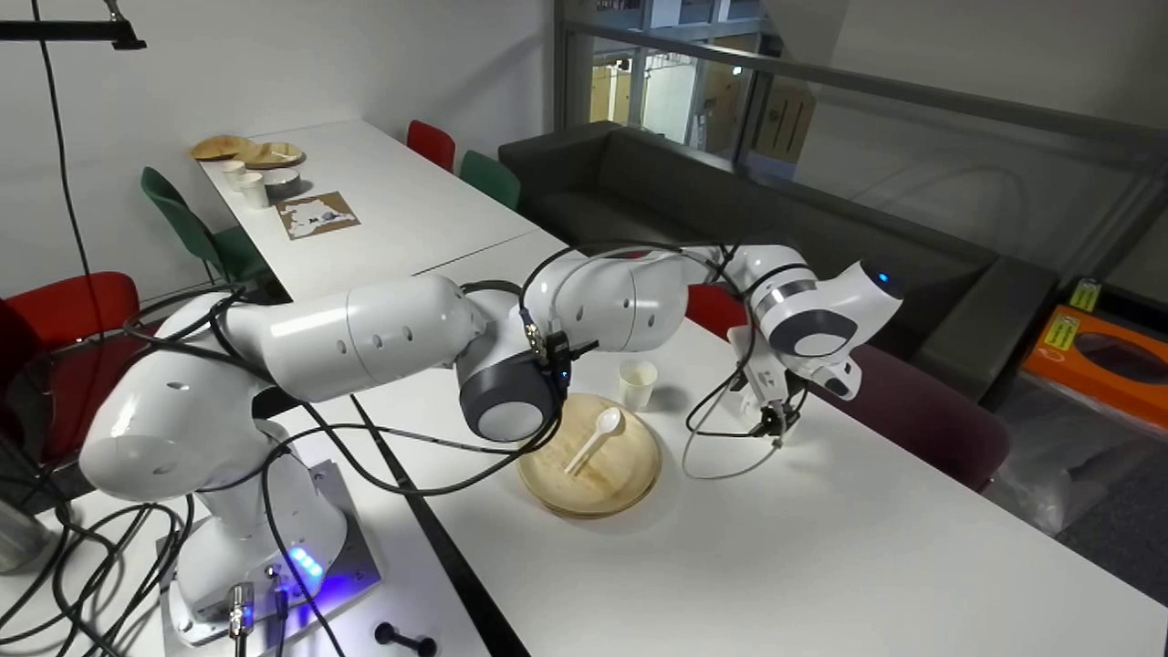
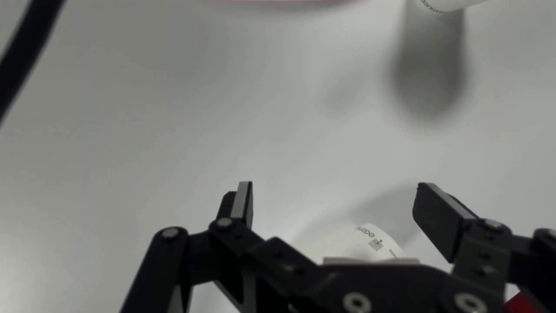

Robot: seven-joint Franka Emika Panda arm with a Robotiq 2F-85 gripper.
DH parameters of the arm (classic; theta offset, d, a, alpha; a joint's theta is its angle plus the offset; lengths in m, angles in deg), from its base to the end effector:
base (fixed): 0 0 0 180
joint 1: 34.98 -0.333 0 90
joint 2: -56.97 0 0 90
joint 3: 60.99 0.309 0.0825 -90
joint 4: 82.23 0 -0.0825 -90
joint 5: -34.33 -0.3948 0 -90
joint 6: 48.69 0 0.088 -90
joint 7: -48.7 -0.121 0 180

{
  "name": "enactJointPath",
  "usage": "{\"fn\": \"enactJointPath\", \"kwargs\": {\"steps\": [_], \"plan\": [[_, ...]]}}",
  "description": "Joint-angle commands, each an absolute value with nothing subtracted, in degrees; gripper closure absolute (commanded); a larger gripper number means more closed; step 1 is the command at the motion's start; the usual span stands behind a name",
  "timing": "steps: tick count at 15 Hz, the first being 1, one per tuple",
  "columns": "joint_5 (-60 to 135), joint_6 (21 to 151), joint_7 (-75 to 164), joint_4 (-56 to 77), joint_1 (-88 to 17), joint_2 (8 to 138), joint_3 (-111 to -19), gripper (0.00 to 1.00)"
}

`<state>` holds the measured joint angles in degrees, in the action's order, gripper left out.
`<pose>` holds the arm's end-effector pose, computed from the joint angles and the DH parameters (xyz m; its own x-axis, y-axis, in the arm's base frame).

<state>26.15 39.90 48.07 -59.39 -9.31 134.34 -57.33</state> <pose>0.7230 -0.3065 0.1980 0.8907 -0.4071 -0.2023 -0.4444 -0.8734 -0.1992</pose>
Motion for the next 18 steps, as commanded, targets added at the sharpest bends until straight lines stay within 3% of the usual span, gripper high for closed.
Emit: {"fn": "enactJointPath", "kwargs": {"steps": [1,4,18], "plan": [[25.7,40.1,50.0,-57.2,-8.1,132.3,-56.8,0.00],[24.9,49.5,44.1,-59.0,-7.8,133.3,-57.0,0.00],[25.0,54.2,43.1,-57.6,-8.0,133.5,-56.6,0.00]]}}
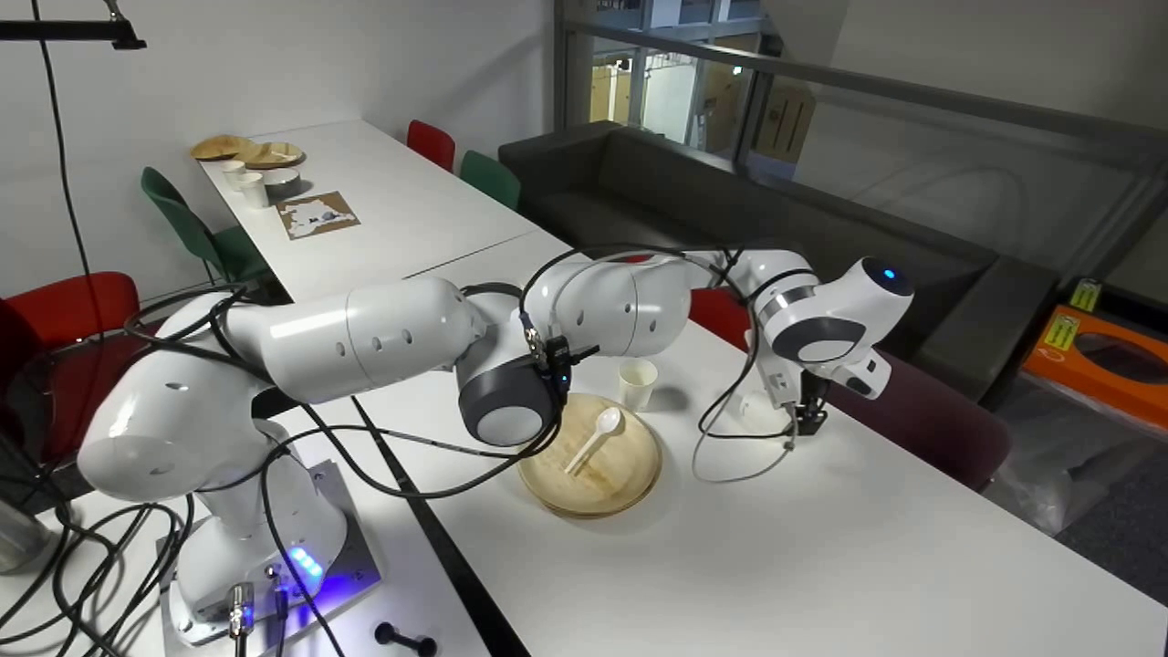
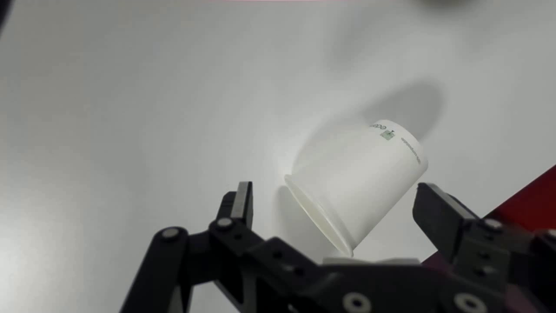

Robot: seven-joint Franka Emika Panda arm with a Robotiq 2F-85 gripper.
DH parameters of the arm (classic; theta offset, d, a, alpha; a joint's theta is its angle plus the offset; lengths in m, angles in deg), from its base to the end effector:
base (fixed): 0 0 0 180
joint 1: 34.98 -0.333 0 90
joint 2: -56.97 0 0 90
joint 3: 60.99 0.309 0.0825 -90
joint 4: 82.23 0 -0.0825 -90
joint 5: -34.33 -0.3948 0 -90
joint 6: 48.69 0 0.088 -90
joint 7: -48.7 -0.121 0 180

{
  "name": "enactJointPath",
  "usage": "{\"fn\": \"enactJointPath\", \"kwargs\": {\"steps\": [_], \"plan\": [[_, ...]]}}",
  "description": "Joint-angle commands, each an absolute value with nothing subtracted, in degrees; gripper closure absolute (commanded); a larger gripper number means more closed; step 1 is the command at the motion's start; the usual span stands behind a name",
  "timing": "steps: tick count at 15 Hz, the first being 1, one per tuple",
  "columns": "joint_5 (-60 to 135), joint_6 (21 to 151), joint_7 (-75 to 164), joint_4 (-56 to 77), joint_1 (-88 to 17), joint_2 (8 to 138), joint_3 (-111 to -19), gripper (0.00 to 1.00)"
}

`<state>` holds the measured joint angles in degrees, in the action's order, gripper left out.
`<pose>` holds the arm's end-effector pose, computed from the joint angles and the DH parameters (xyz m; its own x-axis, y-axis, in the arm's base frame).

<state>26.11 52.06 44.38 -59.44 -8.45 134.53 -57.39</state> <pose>0.7408 -0.3328 0.2113 0.8523 -0.5229 -0.0113 -0.5142 -0.8338 -0.2008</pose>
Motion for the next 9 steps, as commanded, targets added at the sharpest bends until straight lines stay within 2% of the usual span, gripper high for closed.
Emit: {"fn": "enactJointPath", "kwargs": {"steps": [1,6,7,8,9], "plan": [[24.8,53.9,42.6,-56.9,-7.9,133.1,-56.3,0.00],[23.3,51.6,42.7,-55.2,-6.9,132.8,-54.2,0.00],[22.0,47.8,42.4,-62.6,-7.3,137.1,-55.0,0.00],[21.7,46.8,42.4,-62.7,-7.2,137.2,-55.1,0.00],[22.3,49.4,43.0,-55.5,-6.6,133.4,-54.4,0.00]]}}
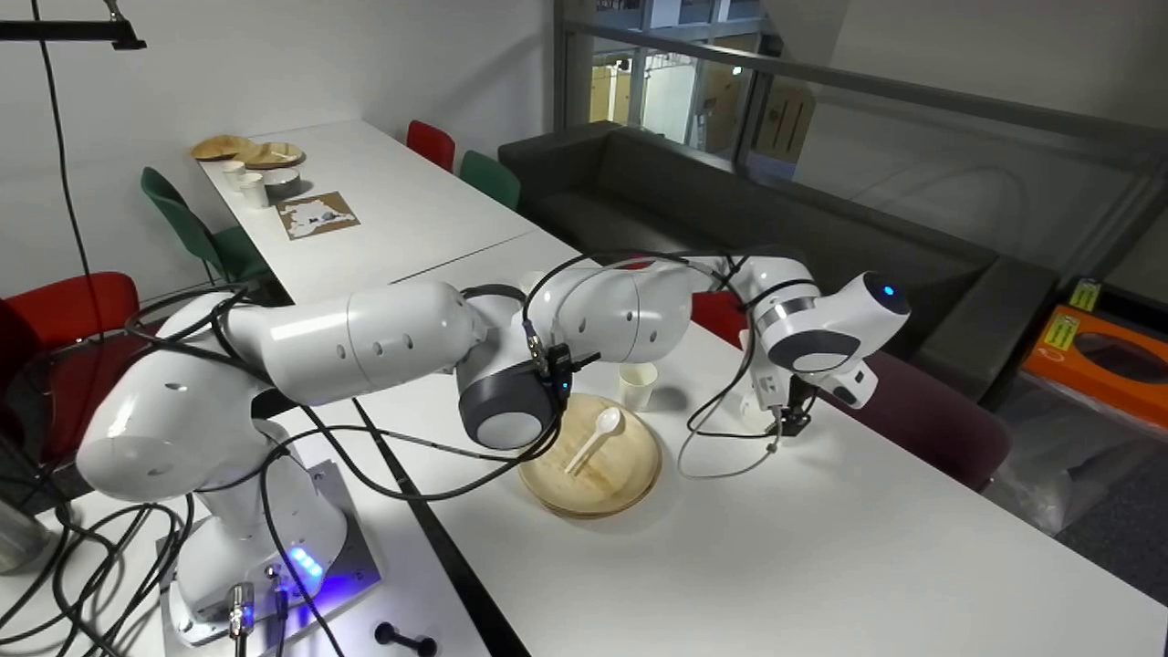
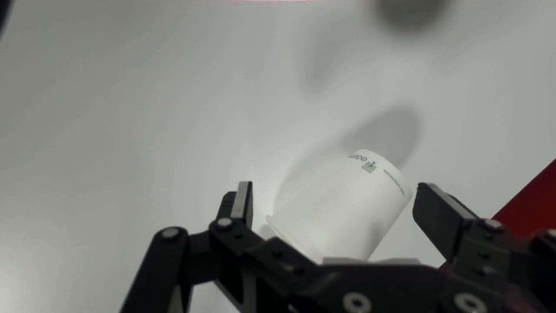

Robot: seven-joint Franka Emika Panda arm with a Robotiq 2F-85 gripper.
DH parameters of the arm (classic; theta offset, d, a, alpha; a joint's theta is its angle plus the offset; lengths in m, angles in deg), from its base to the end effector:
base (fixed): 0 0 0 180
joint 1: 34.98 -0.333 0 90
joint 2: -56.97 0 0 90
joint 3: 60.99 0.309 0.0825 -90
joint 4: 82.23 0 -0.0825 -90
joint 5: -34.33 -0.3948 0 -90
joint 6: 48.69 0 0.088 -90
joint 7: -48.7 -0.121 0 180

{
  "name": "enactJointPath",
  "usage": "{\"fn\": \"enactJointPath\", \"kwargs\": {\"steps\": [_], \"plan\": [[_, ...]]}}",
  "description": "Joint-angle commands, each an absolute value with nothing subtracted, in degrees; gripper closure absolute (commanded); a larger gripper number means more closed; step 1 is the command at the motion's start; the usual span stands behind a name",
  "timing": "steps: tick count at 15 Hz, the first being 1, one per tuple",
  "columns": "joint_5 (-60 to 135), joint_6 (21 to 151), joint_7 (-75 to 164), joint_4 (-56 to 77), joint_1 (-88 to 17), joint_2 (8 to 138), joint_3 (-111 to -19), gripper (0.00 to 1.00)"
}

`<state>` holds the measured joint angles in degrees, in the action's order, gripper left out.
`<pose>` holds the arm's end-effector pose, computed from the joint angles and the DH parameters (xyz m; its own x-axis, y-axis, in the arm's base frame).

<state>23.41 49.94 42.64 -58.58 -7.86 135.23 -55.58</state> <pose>0.7372 -0.3229 0.1936 0.8336 -0.5450 -0.0901 -0.5474 -0.7931 -0.2672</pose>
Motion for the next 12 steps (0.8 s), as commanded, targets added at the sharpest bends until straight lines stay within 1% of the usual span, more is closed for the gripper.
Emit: {"fn": "enactJointPath", "kwargs": {"steps": [1,3,4,5,8,10,12], "plan": [[22.7,49.8,43.2,-55.8,-6.6,133.7,-54.9,0.00],[23.8,51.7,42.7,-56.6,-6.9,134.4,-56.0,0.00],[23.5,50.4,41.7,-64.4,-7.7,138.7,-57.5,0.00],[24.3,55.2,41.7,-57.6,-7.2,135.0,-57.1,0.00],[23.5,63.9,39.5,-58.3,-7.3,135.6,-57.5,0.00],[23.2,66.4,39.1,-57.3,-7.3,134.9,-57.0,0.00],[22.4,65.3,40.1,-56.1,-6.9,134.2,-55.8,0.00]]}}
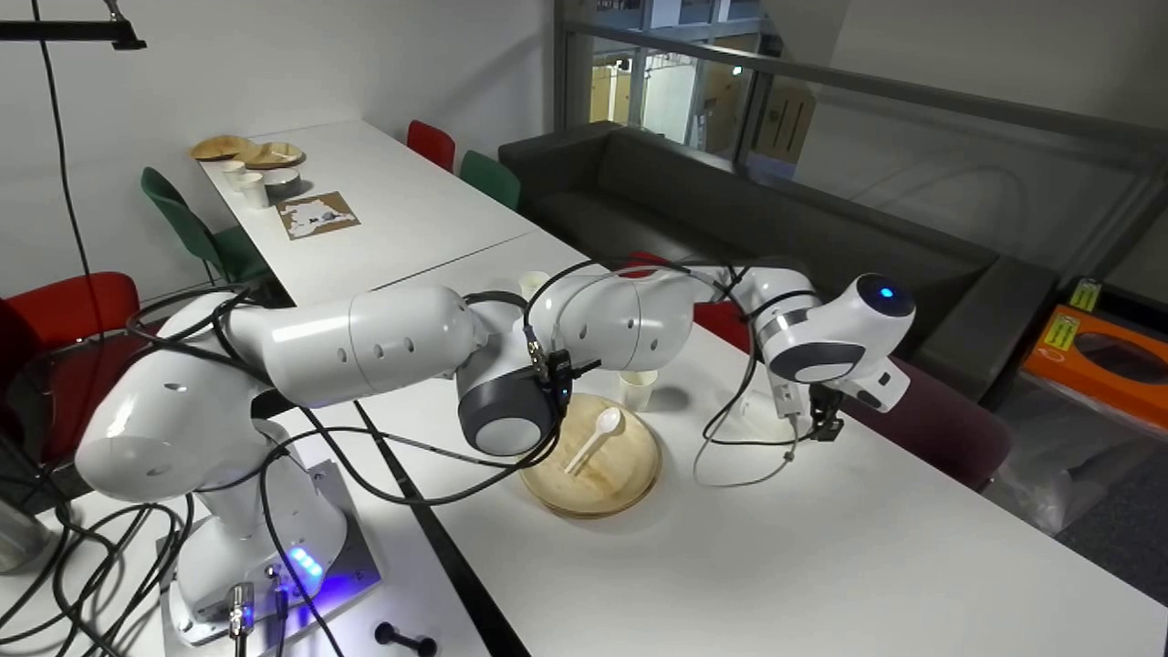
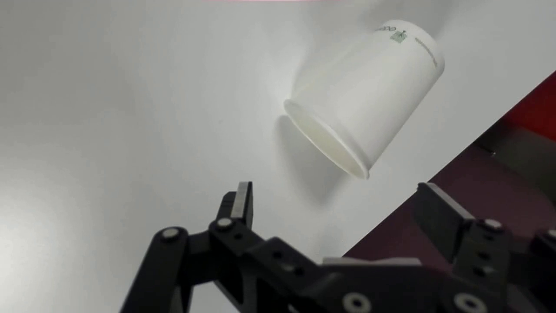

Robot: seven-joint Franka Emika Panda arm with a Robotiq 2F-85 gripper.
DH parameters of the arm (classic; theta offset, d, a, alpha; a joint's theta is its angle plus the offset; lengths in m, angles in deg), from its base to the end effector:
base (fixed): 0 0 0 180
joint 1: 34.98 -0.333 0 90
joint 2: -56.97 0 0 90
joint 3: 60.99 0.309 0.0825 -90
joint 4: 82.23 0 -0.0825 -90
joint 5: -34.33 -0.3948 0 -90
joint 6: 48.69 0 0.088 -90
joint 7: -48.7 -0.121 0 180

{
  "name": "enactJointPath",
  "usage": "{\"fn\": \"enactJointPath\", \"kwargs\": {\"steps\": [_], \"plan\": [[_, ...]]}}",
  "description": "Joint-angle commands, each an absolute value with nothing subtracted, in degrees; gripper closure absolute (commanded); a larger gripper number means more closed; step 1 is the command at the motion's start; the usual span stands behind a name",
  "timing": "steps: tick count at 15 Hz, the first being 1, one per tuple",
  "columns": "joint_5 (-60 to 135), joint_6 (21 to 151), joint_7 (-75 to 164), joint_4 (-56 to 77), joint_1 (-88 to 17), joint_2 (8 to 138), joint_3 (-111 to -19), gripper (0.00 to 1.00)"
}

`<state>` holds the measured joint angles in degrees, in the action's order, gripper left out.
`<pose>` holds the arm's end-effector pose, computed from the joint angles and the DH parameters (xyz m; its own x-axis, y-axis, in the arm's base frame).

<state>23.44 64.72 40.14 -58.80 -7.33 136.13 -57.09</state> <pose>0.7521 -0.3561 0.2052 0.7550 -0.6413 0.1366 -0.5936 -0.7571 -0.2730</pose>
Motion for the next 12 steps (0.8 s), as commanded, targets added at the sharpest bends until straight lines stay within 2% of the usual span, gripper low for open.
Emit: {"fn": "enactJointPath", "kwargs": {"steps": [1,4,5,6,11,12], "plan": [[22.0,64.5,40.5,-55.8,-6.8,134.1,-55.2,0.00],[21.3,63.3,41.0,-55.5,-6.6,134.3,-53.3,0.00],[20.3,59.9,40.5,-63.0,-7.3,138.4,-53.9,0.00],[20.7,62.4,41.3,-55.6,-6.6,134.4,-52.5,0.00],[20.6,62.0,41.2,-55.7,-6.6,134.5,-50.7,0.00],[19.5,58.5,40.7,-63.4,-7.6,138.7,-51.9,0.00]]}}
